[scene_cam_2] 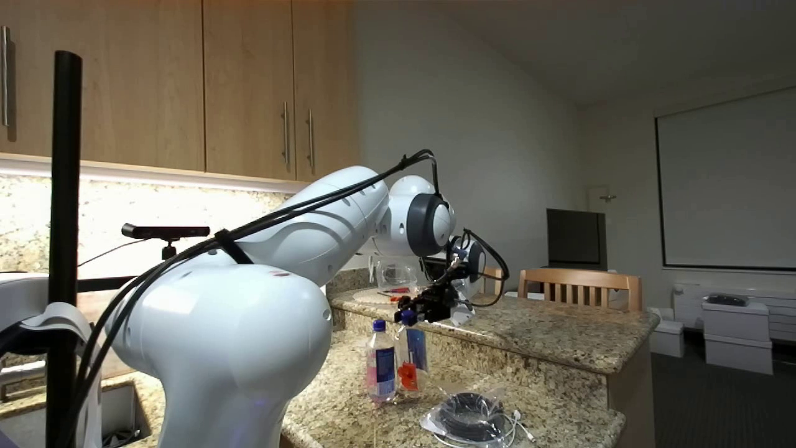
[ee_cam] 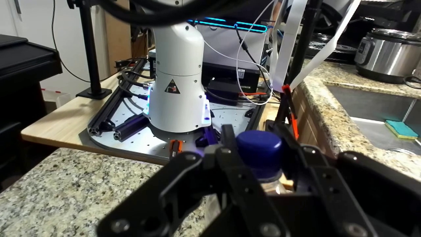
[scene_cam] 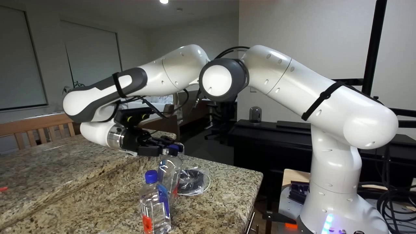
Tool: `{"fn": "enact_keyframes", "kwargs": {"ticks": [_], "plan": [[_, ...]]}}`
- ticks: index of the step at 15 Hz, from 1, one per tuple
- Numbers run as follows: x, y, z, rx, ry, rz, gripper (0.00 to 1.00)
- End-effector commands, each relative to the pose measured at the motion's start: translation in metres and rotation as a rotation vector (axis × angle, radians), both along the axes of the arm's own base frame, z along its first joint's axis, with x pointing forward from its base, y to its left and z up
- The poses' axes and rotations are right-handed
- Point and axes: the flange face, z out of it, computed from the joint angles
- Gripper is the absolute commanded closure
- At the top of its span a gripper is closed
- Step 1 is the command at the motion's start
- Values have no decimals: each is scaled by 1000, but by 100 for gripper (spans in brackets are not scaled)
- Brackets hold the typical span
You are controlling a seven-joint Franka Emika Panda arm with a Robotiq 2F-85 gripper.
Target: Move the water bottle on the bottom counter to the left then move the water bottle from the upper counter to the bottom counter.
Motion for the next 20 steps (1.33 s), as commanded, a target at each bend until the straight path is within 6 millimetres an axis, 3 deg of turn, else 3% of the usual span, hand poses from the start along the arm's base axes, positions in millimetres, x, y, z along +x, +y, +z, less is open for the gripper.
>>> {"fn": "enact_keyframes", "kwargs": {"ticks": [1, 2, 3, 8, 9, 17, 20], "plan": [[1, -2, 6, 45, 0, -6, 86], [0, 1, 0, 7, 2, 0, 87], [0, 0, 0, 7, 2, 0, 67], [0, 1, -2, 6, 6, 0, 67], [0, 1, -2, 6, 7, 0, 87], [-3, 1, -40, -32, 46, 3, 86], [-4, 3, -45, -48, 50, 6, 87]]}}
